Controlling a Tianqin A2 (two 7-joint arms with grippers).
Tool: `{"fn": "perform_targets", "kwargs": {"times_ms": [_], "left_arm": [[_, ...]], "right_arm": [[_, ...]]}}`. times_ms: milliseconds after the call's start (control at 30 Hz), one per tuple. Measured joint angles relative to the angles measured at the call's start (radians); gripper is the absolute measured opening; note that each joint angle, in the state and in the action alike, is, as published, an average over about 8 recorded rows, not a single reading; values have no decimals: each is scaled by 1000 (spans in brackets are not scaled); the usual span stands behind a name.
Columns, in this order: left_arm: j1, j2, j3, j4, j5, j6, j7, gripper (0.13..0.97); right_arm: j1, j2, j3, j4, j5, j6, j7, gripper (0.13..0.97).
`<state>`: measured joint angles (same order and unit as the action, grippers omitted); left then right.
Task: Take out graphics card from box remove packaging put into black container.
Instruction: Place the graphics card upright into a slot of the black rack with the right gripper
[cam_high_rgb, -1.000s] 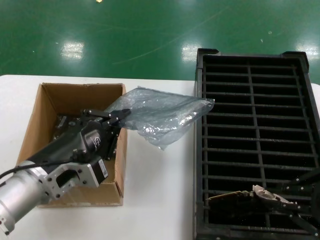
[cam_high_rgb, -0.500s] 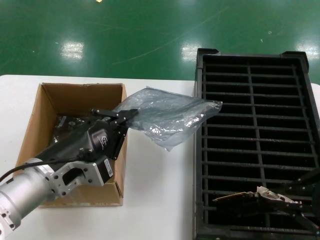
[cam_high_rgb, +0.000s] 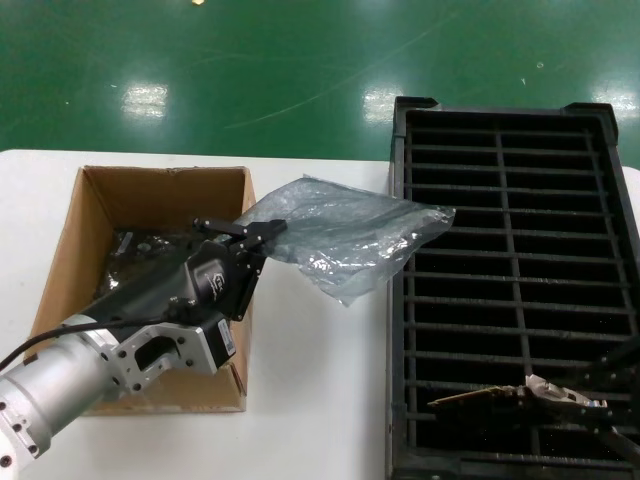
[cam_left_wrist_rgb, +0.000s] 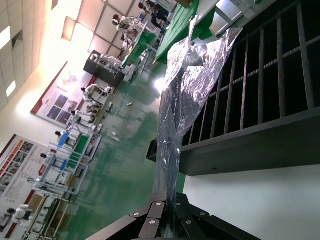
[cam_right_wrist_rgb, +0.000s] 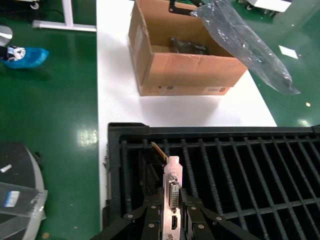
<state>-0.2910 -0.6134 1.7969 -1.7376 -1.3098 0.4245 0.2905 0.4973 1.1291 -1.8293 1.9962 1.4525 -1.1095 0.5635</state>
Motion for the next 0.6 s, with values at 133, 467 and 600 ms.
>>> {"fn": "perform_targets", "kwargs": {"times_ms": [133, 467, 600], "left_arm": [[0, 0, 5, -2, -9, 2, 8, 140], [-2, 4, 16, -4, -18, 5, 19, 140], [-1, 4, 19, -5, -19, 5, 22, 140]], "right_arm": [[-8, 15, 15, 16, 26, -7, 10, 186], [-25, 31, 31, 33, 45, -7, 5, 186], [-15, 14, 17, 18, 23, -9, -16, 186]]}}
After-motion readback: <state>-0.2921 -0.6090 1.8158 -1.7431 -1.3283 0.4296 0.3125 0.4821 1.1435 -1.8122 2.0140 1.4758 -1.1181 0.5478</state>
